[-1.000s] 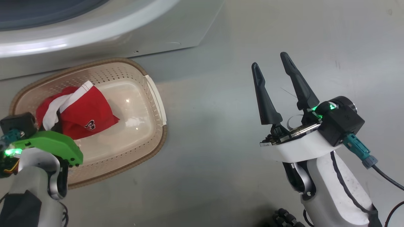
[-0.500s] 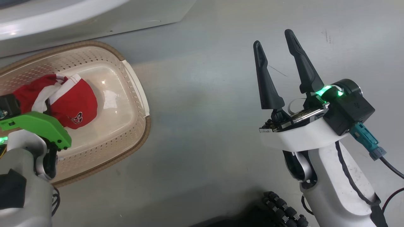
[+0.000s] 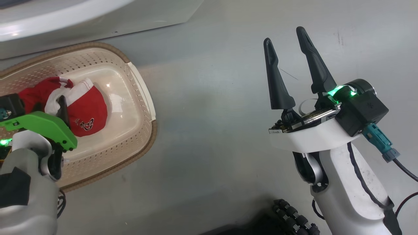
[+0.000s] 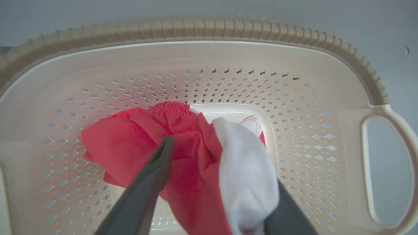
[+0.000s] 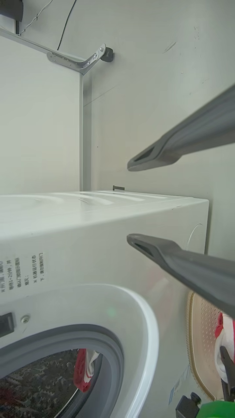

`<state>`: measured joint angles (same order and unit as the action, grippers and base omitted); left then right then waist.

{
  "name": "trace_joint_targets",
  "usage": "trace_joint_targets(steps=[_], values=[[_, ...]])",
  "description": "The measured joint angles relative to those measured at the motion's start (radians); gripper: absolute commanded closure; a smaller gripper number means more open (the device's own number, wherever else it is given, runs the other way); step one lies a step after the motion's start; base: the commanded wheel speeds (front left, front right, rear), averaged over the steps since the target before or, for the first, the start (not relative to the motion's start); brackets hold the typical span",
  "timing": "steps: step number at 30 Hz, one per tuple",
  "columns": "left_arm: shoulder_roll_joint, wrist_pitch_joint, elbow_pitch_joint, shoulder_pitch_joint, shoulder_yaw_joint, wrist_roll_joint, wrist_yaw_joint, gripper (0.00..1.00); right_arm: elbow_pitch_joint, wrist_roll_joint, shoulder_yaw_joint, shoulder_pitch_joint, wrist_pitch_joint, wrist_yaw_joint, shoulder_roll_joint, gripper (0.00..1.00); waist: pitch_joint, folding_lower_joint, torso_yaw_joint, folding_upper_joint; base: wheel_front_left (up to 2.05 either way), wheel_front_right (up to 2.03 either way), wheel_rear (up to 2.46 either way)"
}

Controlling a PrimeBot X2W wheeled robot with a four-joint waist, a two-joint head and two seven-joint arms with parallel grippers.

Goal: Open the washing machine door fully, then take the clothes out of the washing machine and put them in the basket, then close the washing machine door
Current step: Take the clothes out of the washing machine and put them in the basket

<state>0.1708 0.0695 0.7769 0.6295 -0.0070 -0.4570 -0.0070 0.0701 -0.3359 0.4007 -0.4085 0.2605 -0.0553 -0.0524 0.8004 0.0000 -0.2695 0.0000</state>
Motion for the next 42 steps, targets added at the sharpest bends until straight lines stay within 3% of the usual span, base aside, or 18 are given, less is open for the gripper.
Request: trace_joint_targets(steps=[20,42], values=[[-0.074,-0.304,-0.034,-0.019,-0.062,0.04,-0.078,0.0,-0.089,0.031,-0.056,0.028,0.0,0.001,-0.001,0.0,-0.153,0.0,0.071,0.0,0.0,0.0,0.0],[-0.097,-0.322,-0.253,-0.197,-0.072,0.08,-0.091,0.0,-0.191,0.039,-0.142,0.198,0.0,0.027,0.0,0.0,-0.414,0.0,0.193,0.0,0.0,0.0,0.0]])
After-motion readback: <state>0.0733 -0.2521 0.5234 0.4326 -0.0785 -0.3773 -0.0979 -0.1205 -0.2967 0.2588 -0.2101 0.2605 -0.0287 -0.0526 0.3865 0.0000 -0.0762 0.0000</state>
